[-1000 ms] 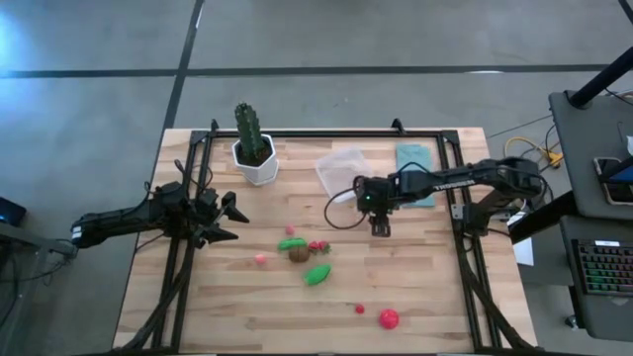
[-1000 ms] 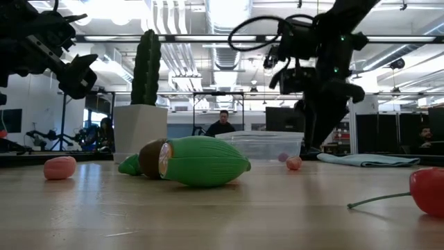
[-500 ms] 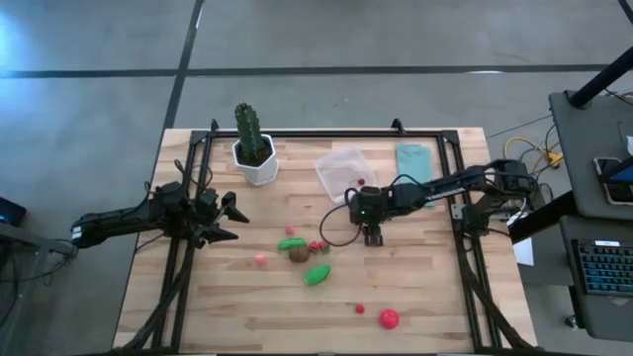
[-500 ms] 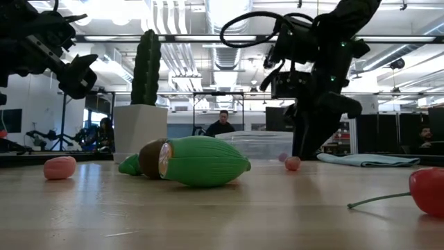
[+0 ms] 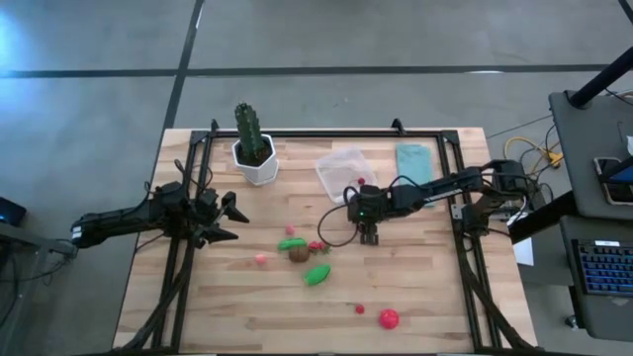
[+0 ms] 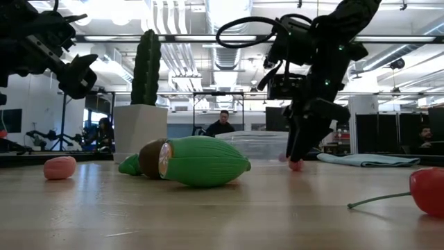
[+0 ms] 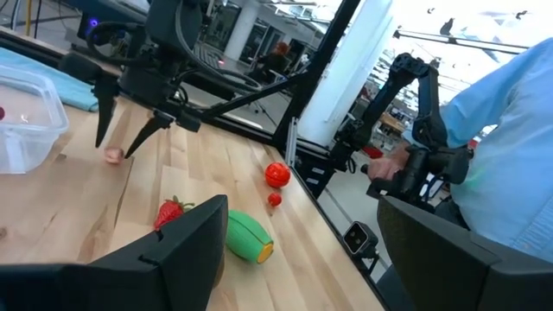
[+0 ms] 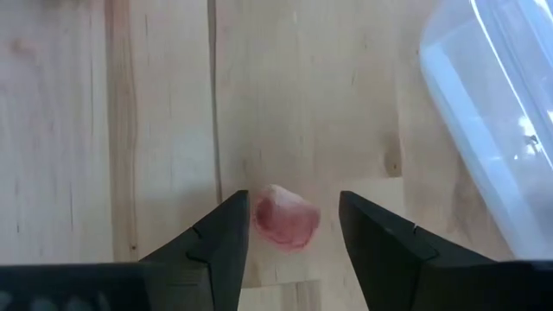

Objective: Pick and placing Produce into tupperware
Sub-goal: Put the top right peach into the transparent bin

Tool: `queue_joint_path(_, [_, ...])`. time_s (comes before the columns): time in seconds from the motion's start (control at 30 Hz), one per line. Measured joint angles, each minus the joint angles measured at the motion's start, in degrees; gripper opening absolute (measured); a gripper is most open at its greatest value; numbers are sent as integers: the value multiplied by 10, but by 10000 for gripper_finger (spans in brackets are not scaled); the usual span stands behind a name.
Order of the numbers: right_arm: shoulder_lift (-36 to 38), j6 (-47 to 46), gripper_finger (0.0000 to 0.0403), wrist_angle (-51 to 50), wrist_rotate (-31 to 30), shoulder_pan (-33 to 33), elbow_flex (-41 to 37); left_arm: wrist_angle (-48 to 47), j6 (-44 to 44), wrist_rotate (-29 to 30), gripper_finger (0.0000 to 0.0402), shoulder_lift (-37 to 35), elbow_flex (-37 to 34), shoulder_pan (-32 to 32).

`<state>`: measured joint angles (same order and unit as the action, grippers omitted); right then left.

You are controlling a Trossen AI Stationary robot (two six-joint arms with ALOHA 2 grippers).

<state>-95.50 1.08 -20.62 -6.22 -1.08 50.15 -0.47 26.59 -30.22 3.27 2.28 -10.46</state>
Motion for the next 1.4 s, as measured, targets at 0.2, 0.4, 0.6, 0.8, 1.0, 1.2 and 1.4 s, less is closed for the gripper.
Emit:
queue_joint_path(0.2, [0, -11, 172, 0, 0, 0, -5, 0, 0, 0, 283, 0, 0, 0])
queue_joint_path(0.4, [0, -11, 163, -1, 1, 0, -10, 0, 0, 0, 283, 0, 0, 0])
queue_joint_path(0.6, [0, -11, 152, 0, 1, 0, -11, 0, 0, 0, 283, 0, 0, 0])
queue_joint_path(0.8, [0, -14, 141, 1, 1, 0, -11, 0, 0, 0, 283, 0, 0, 0])
queue_joint_path(1.0, [0, -26, 125, 1, 1, 0, -11, 0, 0, 0, 283, 0, 0, 0])
queue_joint_path(1.2, [-8, -36, 106, 3, 1, 0, -10, 0, 0, 0, 283, 0, 0, 0])
queue_joint_path(1.4, [6, -45, 95, -3, 5, 0, -2, 0, 0, 0, 283, 0, 0, 0])
